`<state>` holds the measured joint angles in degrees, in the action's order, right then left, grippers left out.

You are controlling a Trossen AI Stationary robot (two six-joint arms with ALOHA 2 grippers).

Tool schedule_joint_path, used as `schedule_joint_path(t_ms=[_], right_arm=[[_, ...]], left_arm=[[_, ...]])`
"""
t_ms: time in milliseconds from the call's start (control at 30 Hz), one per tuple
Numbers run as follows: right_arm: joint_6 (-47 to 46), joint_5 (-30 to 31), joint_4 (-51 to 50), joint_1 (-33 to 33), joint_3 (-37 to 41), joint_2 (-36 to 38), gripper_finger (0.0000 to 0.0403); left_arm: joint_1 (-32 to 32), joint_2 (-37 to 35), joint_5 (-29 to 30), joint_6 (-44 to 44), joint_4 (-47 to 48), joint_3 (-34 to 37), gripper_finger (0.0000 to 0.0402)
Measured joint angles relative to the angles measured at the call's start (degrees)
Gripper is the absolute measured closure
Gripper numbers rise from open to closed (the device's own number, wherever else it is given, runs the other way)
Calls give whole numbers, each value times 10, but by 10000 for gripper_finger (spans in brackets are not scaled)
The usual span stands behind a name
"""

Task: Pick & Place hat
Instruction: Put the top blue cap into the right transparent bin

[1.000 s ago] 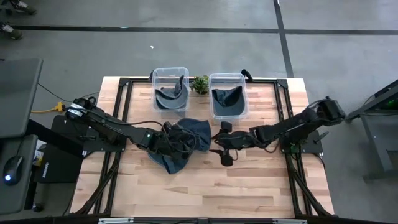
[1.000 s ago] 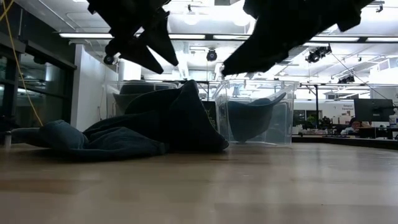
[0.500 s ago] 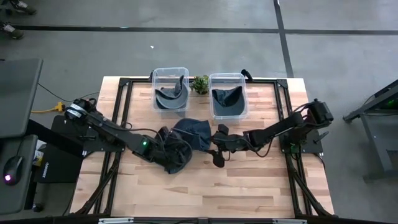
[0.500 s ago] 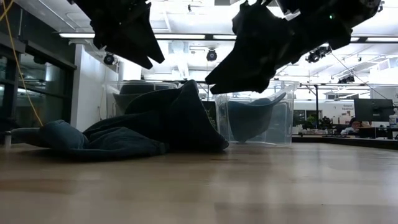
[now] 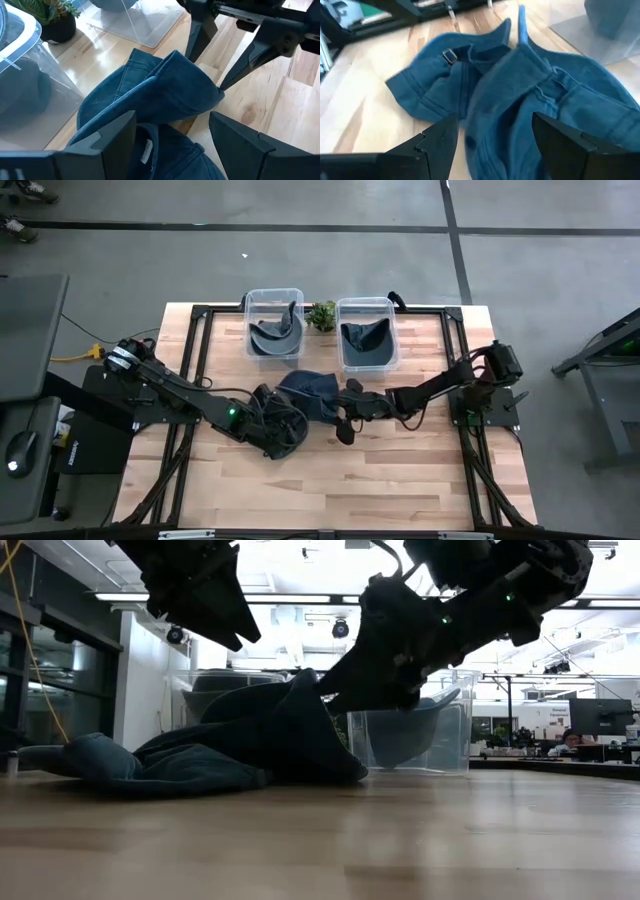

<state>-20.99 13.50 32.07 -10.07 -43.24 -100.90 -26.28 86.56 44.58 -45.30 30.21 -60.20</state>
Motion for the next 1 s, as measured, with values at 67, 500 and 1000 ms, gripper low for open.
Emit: schedule_joint_path(t_ms=[67,500,1000], right_arm=[[0,0,18,0,0,-6,157],[4,-10,29,-1,-7,-16,157],[15,-6,30,-1,-7,-16,174]], left_arm=[[0,0,0,0,0,0,154],[0,0,0,-2,-1,0,154],[0,0,0,-5,-1,0,154]])
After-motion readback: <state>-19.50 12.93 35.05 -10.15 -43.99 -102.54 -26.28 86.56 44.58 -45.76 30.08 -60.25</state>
